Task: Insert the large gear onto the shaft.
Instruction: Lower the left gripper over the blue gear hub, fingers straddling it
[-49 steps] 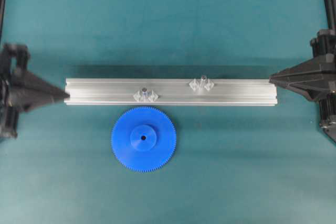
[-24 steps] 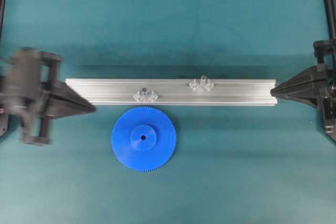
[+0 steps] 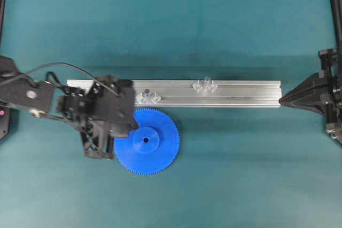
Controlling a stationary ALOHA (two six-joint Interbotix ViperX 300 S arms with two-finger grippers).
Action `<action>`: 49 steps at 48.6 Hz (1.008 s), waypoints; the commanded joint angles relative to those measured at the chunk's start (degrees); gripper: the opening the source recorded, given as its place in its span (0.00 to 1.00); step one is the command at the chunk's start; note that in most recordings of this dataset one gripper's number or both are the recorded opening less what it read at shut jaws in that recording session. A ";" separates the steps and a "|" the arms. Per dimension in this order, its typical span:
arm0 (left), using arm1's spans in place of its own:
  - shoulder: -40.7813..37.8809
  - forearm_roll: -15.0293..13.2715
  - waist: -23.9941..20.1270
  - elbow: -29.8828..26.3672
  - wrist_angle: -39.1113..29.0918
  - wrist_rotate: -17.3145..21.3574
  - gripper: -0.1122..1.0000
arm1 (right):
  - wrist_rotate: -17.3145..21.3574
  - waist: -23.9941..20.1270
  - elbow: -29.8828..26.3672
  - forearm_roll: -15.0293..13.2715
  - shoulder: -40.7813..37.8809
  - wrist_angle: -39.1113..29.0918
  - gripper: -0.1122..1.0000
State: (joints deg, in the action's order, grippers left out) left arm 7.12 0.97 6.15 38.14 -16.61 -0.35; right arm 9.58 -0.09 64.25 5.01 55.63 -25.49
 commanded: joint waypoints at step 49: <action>-17.49 0.09 1.32 -18.72 -20.04 1.23 0.95 | 0.88 -0.18 -0.44 -0.35 0.70 -1.32 0.56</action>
State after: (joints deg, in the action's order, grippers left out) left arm -11.07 0.97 7.29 20.65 -37.00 1.05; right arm 9.76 -0.18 64.42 4.75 56.25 -26.98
